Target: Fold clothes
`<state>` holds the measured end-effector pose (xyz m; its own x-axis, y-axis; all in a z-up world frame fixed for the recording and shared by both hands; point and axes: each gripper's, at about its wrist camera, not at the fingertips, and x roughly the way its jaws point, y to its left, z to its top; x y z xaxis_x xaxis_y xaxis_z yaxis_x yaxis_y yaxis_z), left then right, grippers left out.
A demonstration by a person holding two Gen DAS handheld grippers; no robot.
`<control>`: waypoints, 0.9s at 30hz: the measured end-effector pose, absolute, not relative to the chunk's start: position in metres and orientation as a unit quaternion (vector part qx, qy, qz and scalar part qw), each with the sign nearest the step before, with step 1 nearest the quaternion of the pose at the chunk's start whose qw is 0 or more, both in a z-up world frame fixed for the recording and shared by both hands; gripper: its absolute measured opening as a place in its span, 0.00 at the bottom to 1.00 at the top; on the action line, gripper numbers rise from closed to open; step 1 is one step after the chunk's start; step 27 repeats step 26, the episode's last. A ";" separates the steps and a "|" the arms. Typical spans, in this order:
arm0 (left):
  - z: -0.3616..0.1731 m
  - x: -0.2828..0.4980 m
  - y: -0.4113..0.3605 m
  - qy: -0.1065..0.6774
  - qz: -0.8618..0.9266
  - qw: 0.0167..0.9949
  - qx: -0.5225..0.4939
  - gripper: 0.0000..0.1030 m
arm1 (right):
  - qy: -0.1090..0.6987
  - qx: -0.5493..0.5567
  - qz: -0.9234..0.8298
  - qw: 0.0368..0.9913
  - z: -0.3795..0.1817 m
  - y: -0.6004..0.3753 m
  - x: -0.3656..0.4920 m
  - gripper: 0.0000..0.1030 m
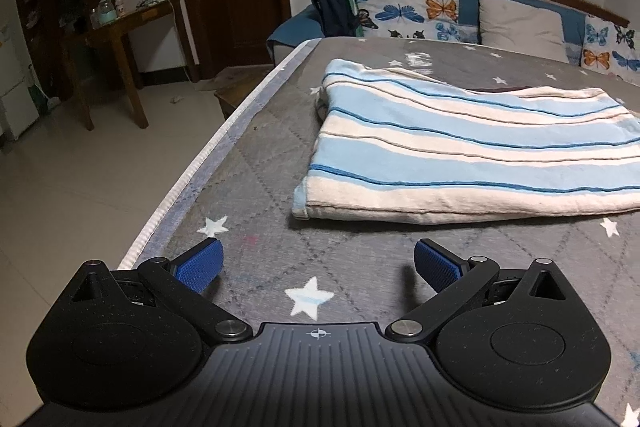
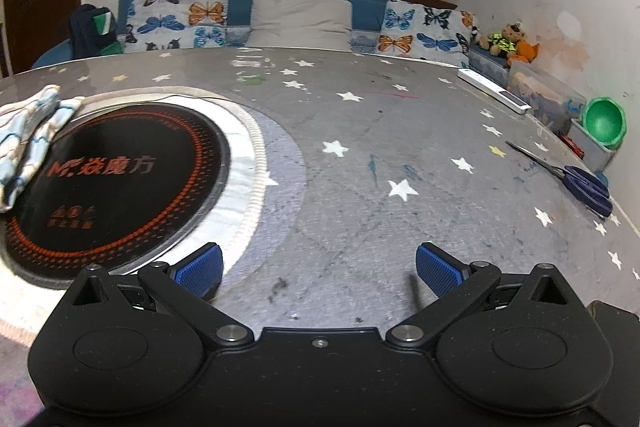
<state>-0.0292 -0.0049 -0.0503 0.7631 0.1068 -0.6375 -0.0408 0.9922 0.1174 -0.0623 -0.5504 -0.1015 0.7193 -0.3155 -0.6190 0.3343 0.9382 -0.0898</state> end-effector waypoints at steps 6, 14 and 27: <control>-0.045 -0.033 -0.013 0.340 0.035 0.938 0.049 1.00 | 0.330 0.002 -0.160 0.930 -0.098 -0.539 -0.064 1.00; -0.042 -0.032 -0.015 0.340 0.028 0.939 0.039 1.00 | 0.325 0.000 -0.143 0.935 -0.090 -0.525 -0.064 1.00; -0.036 -0.034 -0.014 0.336 0.027 0.941 0.030 1.00 | 0.318 -0.008 -0.119 0.940 -0.079 -0.502 -0.063 1.00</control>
